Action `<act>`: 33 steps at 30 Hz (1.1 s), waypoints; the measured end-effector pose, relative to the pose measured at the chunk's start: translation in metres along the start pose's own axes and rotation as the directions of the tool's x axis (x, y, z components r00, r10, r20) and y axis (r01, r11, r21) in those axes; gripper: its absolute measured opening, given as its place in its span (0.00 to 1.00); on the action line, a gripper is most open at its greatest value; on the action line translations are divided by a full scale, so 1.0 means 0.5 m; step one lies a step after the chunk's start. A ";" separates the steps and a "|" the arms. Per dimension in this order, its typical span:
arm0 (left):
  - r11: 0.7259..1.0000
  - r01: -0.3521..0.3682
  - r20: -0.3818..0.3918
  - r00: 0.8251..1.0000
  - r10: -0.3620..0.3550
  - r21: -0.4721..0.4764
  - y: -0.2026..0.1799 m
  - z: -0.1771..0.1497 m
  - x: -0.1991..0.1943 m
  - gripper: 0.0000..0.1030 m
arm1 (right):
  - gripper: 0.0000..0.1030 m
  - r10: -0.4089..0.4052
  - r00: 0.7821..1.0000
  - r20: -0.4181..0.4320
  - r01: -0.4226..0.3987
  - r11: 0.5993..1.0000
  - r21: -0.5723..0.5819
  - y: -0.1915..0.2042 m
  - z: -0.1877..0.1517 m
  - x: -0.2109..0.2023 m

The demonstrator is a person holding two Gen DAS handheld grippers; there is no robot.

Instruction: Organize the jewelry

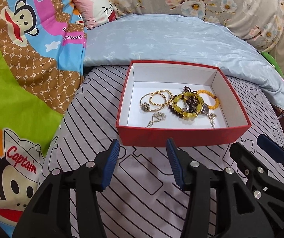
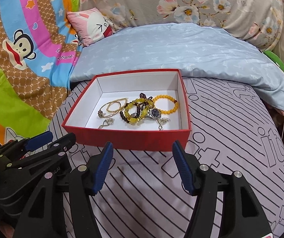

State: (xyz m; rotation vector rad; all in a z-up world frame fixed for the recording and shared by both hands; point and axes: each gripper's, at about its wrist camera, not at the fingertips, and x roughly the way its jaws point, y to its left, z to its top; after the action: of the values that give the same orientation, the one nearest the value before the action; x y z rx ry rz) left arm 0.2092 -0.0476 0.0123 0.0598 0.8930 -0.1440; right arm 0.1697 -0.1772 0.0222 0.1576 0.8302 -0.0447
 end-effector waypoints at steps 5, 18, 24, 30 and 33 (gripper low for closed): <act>1.000 0.001 -0.009 1.000 -0.001 -0.001 -0.003 -0.013 -0.005 0.46 | 0.63 -0.012 1.000 0.004 0.012 1.000 0.008 -0.002 -0.009 -0.014; 0.999 -0.047 0.008 0.999 0.047 -0.013 0.011 -0.017 -0.019 0.58 | 0.72 -0.056 0.998 0.023 0.056 0.998 0.011 0.001 -0.007 -0.033; 0.997 -0.067 0.010 0.998 0.067 -0.027 0.018 -0.023 -0.021 0.71 | 0.79 -0.077 0.997 0.024 0.076 0.997 0.029 -0.005 -0.015 -0.034; 0.994 -0.097 0.021 0.995 0.098 -0.042 0.025 -0.028 -0.028 0.89 | 0.83 -0.080 0.996 0.028 0.078 0.996 0.050 -0.013 -0.022 -0.040; 0.994 -0.098 0.016 0.995 0.099 -0.041 0.025 -0.031 -0.030 0.90 | 0.83 -0.081 0.996 0.026 0.080 0.995 0.052 -0.012 -0.025 -0.041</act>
State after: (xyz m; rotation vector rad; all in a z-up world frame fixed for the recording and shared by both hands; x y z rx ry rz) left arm 0.1901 -0.0319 0.0141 0.0647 0.8727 -0.0344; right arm 0.1463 -0.1815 0.0283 0.1707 0.8079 -0.1435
